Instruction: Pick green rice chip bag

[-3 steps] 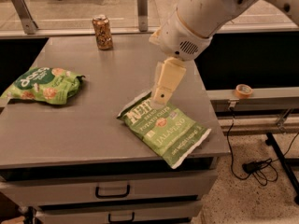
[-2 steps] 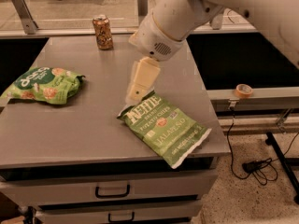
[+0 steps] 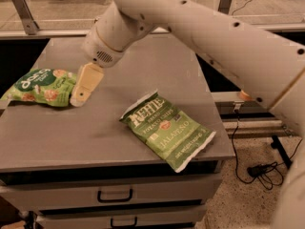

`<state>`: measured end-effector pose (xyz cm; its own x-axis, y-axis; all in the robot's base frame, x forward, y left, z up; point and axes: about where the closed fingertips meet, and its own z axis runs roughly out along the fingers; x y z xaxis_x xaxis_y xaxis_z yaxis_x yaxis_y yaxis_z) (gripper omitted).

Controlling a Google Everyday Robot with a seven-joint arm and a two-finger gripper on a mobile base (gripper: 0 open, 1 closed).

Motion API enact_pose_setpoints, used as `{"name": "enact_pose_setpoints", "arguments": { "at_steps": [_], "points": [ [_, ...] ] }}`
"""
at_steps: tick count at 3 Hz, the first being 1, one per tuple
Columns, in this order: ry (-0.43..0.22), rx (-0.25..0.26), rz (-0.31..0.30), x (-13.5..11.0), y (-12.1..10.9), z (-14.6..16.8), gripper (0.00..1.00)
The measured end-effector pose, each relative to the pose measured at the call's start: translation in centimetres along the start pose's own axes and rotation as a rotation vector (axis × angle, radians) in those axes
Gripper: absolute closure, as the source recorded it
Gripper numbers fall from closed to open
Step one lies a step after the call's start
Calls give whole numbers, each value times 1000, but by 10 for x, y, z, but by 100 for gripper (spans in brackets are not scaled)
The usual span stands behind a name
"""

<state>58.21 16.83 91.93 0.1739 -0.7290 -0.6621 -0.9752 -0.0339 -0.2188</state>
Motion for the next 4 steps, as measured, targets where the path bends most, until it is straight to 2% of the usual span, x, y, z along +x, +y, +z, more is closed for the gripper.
{"name": "enact_pose_setpoints", "arguments": {
  "at_steps": [1,2,3,4],
  "points": [
    [-55,-1,20,-28,-16,57,0],
    [-80,14,72,-40,-39,99,0],
    [-55,1,166,-32,-54,132,0],
    [-22,-29,249,-21,-51,150,16]
  ]
}}
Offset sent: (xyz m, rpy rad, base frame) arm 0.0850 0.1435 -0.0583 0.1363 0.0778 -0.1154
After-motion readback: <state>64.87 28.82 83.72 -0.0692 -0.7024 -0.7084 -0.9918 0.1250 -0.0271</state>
